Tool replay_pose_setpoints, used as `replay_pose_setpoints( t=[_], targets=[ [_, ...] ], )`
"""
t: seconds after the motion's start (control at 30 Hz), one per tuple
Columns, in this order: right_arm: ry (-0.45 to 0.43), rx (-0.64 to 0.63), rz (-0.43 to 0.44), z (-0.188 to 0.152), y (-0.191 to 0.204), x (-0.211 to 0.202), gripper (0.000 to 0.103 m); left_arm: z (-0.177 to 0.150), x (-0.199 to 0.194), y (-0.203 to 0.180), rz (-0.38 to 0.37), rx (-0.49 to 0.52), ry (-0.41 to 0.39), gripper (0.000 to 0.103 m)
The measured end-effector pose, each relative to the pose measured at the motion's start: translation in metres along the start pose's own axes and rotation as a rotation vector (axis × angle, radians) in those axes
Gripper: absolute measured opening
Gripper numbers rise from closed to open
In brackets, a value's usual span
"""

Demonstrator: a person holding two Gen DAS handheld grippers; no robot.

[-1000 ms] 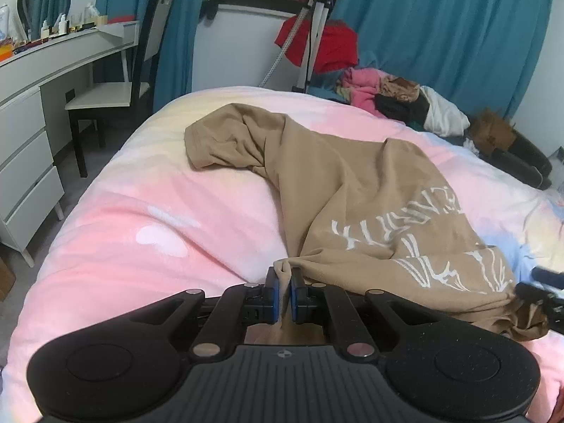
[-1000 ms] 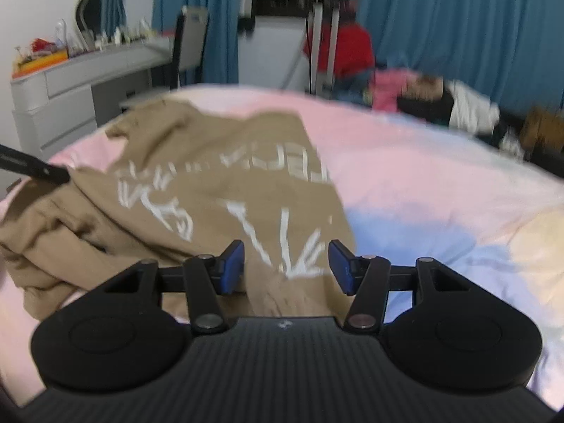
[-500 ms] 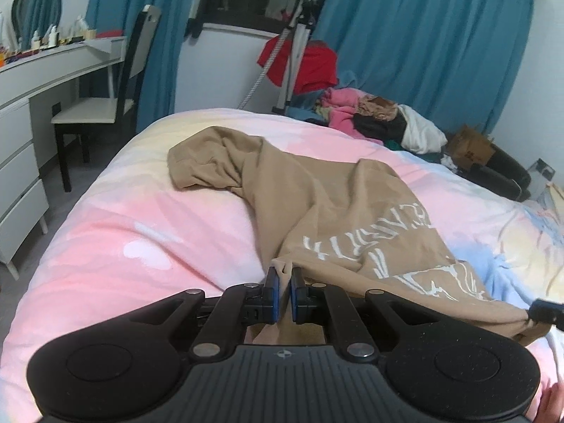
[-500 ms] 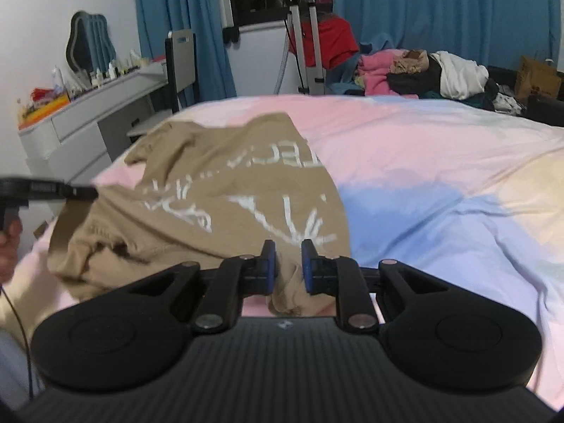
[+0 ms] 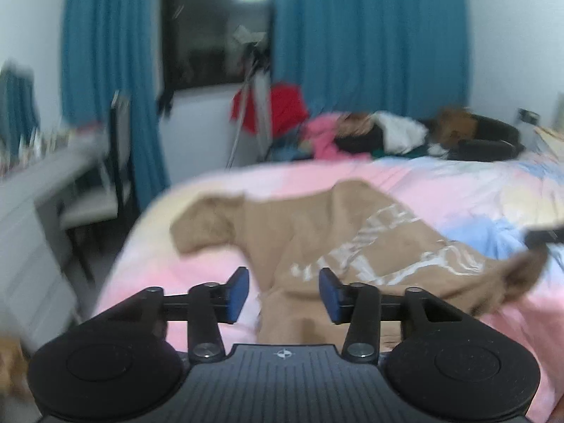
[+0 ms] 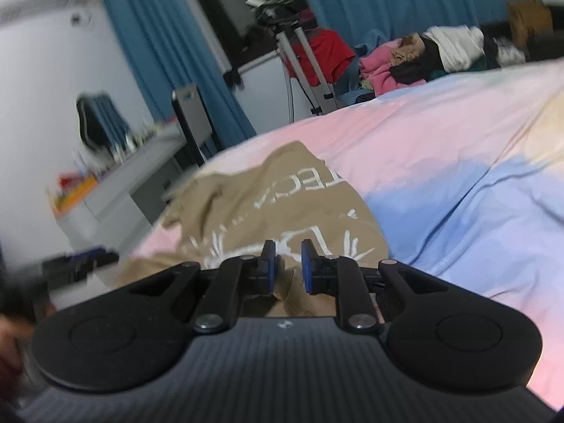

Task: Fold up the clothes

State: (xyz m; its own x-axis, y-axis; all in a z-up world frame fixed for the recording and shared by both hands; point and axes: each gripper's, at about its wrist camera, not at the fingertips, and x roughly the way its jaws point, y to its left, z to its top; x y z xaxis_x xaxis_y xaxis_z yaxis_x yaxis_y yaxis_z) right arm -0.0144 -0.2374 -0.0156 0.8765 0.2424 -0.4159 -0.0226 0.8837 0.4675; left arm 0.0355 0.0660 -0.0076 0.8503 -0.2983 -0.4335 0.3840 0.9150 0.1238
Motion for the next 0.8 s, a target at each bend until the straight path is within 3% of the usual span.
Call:
replay_pose_setpoints(
  t=[0.17, 0.27, 0.37, 0.47, 0.53, 0.6, 0.7, 0.8],
  targets=[
    [-0.023, 0.096, 0.052, 0.006, -0.01, 0.002, 0.018, -0.002, -0.015, -0.06, -0.182, 0.216, -0.101, 0.048],
    [-0.027, 0.121, 0.066, 0.006, -0.013, 0.003, 0.018, -0.006, 0.005, -0.103, -0.265, 0.289, -0.085, 0.048],
    [-0.029, 0.135, 0.071, 0.005, -0.016, 0.004, 0.018, -0.02, 0.036, -0.138, -0.293, 0.395, -0.003, 0.045],
    [-0.029, 0.147, 0.077, 0.004, -0.019, 0.004, 0.018, -0.035, 0.06, -0.152, -0.249, 0.466, 0.048, 0.044],
    [-0.028, 0.153, 0.083, 0.003, -0.019, 0.005, 0.018, -0.037, 0.071, -0.15, -0.192, 0.455, 0.066, 0.038],
    [-0.029, 0.151, 0.083, 0.003, -0.019, 0.005, 0.017, -0.032, 0.077, -0.139, -0.15, 0.378, 0.068, 0.026],
    [-0.032, 0.137, 0.076, 0.003, -0.017, 0.004, 0.017, -0.019, 0.075, -0.119, -0.153, 0.261, 0.044, 0.009],
    [-0.031, 0.129, 0.058, 0.002, -0.016, 0.004, 0.017, -0.013, 0.065, -0.112, -0.192, 0.224, 0.019, 0.002]
  ],
)
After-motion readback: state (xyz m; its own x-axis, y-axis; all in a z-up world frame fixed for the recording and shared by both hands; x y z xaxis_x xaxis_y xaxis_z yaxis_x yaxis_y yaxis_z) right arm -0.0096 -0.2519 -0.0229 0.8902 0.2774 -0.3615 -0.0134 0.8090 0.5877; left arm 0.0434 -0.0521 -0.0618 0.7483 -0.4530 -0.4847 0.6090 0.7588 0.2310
